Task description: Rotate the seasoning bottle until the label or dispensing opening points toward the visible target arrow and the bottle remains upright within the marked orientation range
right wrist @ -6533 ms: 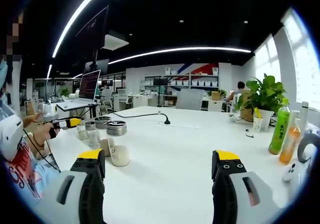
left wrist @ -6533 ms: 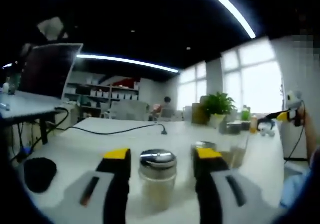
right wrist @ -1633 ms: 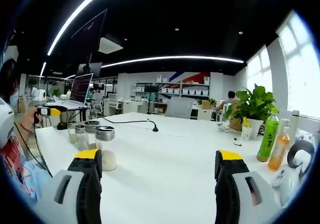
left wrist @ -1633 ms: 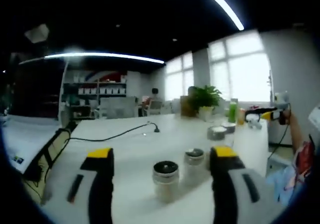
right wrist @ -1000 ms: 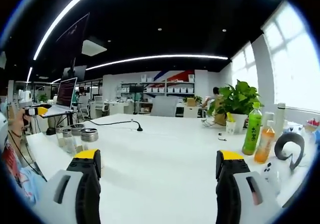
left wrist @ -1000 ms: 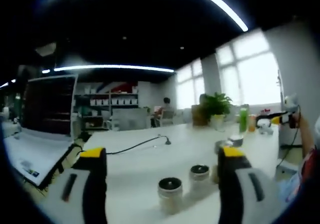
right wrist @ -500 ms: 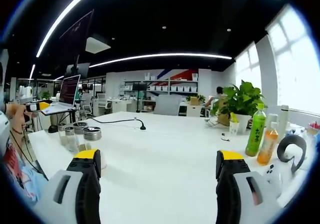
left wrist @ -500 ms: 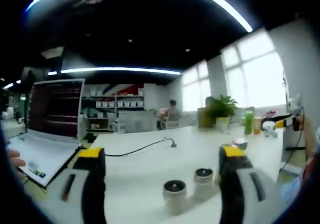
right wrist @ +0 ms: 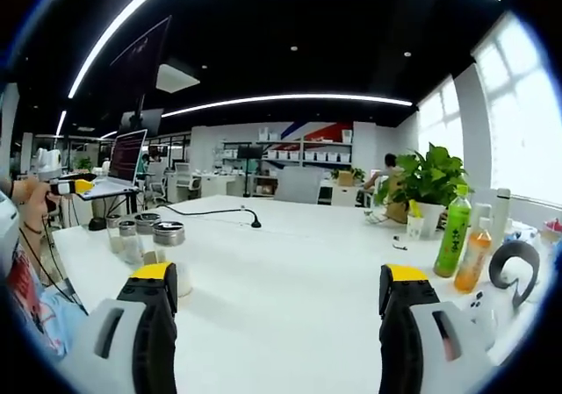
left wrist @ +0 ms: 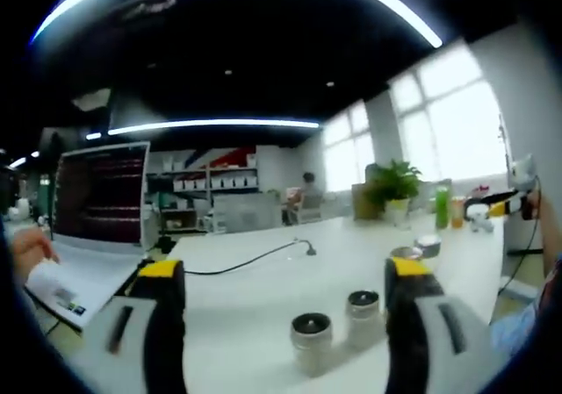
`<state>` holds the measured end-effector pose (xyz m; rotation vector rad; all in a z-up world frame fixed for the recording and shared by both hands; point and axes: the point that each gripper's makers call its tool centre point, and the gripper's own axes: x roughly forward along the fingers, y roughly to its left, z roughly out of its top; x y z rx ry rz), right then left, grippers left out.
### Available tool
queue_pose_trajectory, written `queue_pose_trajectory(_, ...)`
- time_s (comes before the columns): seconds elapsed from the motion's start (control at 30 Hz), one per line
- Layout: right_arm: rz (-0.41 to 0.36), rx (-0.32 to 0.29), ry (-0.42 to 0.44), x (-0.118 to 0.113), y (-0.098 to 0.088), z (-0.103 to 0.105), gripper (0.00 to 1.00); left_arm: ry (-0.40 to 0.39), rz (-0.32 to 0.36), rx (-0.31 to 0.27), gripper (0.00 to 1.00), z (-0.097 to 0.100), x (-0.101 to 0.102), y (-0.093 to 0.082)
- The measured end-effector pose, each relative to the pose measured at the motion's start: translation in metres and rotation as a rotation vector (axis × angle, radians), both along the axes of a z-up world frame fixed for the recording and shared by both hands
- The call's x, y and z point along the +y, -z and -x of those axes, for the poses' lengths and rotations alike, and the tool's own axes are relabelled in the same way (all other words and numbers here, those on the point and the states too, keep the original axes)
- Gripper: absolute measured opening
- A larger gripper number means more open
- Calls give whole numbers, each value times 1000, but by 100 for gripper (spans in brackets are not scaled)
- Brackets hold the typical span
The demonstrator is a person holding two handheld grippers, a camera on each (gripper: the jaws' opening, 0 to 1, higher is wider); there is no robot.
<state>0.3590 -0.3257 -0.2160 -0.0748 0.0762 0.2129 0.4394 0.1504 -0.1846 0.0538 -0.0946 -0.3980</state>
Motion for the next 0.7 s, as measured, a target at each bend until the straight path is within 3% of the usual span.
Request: queue_pose_trajectory(0.7, 2, 13, -7, 3, 4, -1, 98, -20, 2, 41, 100, -5, 6, 11)
